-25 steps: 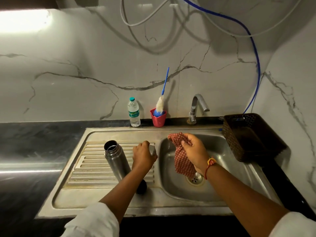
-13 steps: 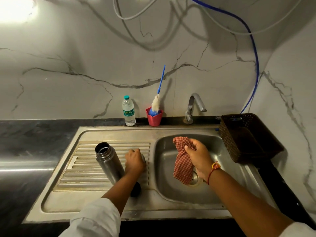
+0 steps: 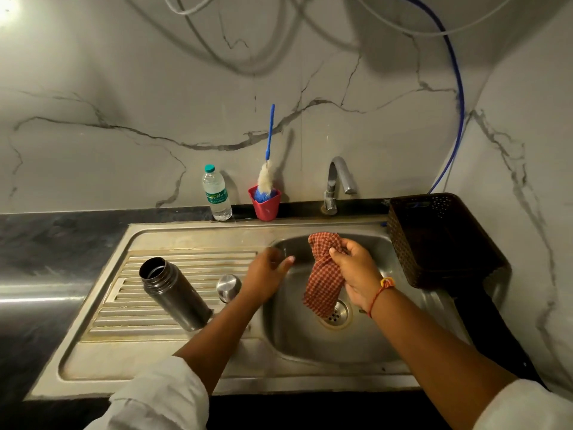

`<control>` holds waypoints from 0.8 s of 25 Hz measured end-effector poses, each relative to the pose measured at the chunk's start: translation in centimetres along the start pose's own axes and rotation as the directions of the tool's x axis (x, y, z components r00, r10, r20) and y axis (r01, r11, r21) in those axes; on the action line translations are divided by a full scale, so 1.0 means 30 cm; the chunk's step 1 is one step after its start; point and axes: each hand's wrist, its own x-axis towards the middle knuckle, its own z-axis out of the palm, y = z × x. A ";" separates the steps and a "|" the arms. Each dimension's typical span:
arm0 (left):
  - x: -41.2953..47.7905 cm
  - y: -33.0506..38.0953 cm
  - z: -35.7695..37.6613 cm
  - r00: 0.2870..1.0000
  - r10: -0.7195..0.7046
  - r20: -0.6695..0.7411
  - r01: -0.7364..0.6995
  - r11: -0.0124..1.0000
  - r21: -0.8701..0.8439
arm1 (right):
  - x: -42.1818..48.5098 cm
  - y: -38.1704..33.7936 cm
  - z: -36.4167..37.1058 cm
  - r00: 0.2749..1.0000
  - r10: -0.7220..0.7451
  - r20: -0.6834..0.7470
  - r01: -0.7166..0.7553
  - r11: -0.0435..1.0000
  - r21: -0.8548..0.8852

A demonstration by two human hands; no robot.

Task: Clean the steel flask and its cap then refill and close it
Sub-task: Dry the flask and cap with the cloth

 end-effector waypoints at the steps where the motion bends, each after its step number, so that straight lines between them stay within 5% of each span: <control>1: -0.019 0.089 0.032 0.986 0.002 0.166 0.031 0.979 -0.201 | 0.003 -0.015 -0.027 1.000 -0.002 -0.009 0.003 0.999 0.044; 4: -0.030 0.279 0.157 0.910 0.105 0.400 0.070 0.914 -0.399 | 0.016 -0.062 -0.134 0.999 0.002 -0.051 0.006 0.987 0.159; 8: 0.018 0.427 0.311 0.934 0.111 0.340 0.072 0.872 -0.484 | 0.030 -0.150 -0.306 0.998 -0.027 -0.054 0.040 0.966 0.256; 13: 0.033 0.609 0.478 0.939 0.104 0.329 0.132 0.773 -0.621 | 0.021 -0.236 -0.516 0.999 0.009 0.039 -0.012 0.996 0.083; 17: 0.068 0.706 0.532 0.914 0.128 0.386 0.119 0.824 -0.554 | 0.106 -0.248 -0.635 0.997 0.020 -0.070 -0.016 0.998 0.060; 20: 0.072 0.752 0.548 0.918 0.175 0.357 -0.029 0.925 -0.380 | 0.196 -0.266 -0.691 0.979 -0.010 -0.203 0.022 0.998 0.053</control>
